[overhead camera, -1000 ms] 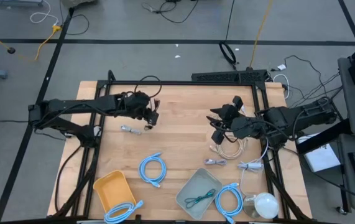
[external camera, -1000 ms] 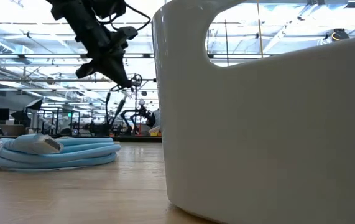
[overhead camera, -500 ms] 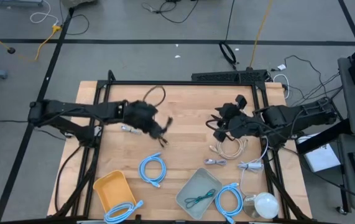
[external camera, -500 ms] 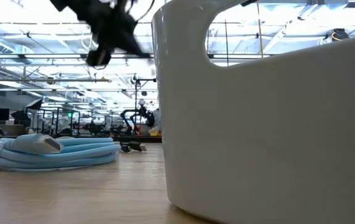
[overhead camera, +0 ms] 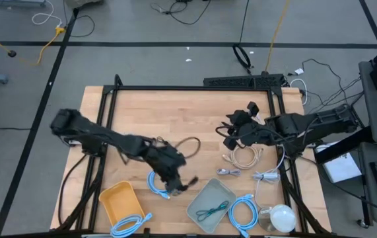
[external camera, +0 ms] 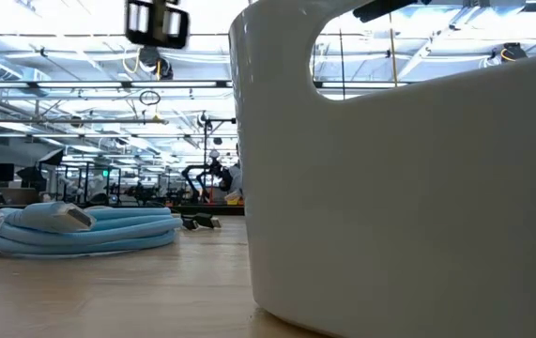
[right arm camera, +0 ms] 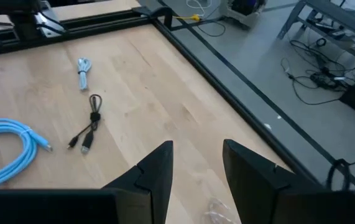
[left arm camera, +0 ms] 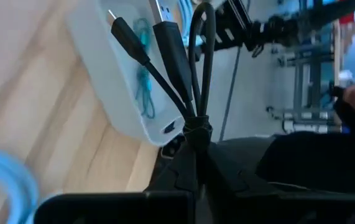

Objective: Sort cables
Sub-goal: Put the top black charger cable into the gray bin

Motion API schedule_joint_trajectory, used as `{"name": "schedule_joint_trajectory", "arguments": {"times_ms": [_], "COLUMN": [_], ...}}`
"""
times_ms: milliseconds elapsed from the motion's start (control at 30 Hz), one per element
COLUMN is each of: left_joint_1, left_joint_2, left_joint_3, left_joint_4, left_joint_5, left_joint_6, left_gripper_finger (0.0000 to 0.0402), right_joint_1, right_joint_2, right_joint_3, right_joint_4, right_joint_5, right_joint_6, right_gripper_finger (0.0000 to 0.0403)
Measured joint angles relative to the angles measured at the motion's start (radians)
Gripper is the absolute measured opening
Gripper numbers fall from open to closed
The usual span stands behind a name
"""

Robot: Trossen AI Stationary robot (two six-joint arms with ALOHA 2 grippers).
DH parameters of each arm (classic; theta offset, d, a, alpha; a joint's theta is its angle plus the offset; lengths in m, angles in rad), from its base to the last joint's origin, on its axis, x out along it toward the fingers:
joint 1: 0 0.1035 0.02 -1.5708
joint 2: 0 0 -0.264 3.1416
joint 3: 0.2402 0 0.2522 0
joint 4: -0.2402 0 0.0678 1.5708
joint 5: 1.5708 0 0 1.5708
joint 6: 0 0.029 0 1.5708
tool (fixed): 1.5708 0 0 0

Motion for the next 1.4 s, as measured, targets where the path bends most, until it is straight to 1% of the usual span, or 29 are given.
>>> {"name": "schedule_joint_trajectory", "arguments": {"times_ms": [100, 233, 367, 567, 767, 967, 1067, 1300, 1400], "left_joint_1": [0.001, 0.030, 0.051, 0.020, -0.004, 0.008, 0.022, 0.047, 0.055], "left_joint_2": [0.086, 0.166, 0.245, 0.311, 0.314, 0.314, 0.314, 0.314, 0.314], "left_joint_3": [0.026, 0.043, 0.042, 0.042, 0.042, 0.042, 0.042, 0.042, 0.042], "left_joint_4": [0.061, 0.172, 0.212, 0.217, 0.255, 0.352, 0.355, 0.344, 0.344], "left_joint_5": [0.016, 0.020, 0.071, 0.184, 0.178, 0.165, 0.161, 0.189, 0.191], "left_joint_6": [0.032, 0.049, 0.028, 0.029, 0.051, 0.022, 0.020, 0.072, 0.076], "left_gripper_finger": [0.0010, 0.0010, 0.0009, 0.0009, 0.0009, 0.0009, 0.0009, 0.0009, 0.0021], "right_joint_1": [0.000, 0.000, 0.000, 0.002, -0.009, -0.034, -0.042, -0.044, -0.043], "right_joint_2": [0.001, 0.000, 0.001, -0.003, -0.003, -0.003, -0.003, -0.003, -0.003], "right_joint_3": [-0.026, -0.046, -0.048, -0.048, -0.048, -0.048, -0.048, -0.048, -0.048], "right_joint_4": [0.048, 0.075, 0.075, 0.078, 0.102, 0.146, 0.166, 0.177, 0.178], "right_joint_5": [-0.024, -0.047, -0.048, -0.044, -0.018, -0.019, -0.021, -0.022, -0.022], "right_joint_6": [0.000, 0.000, 0.019, 0.017, -0.005, -0.035, -0.036, -0.053, -0.053], "right_gripper_finger": [0.0134, 0.0134, 0.0134, 0.0134, 0.0134, 0.0134, 0.0134, 0.0134, 0.0134]}}
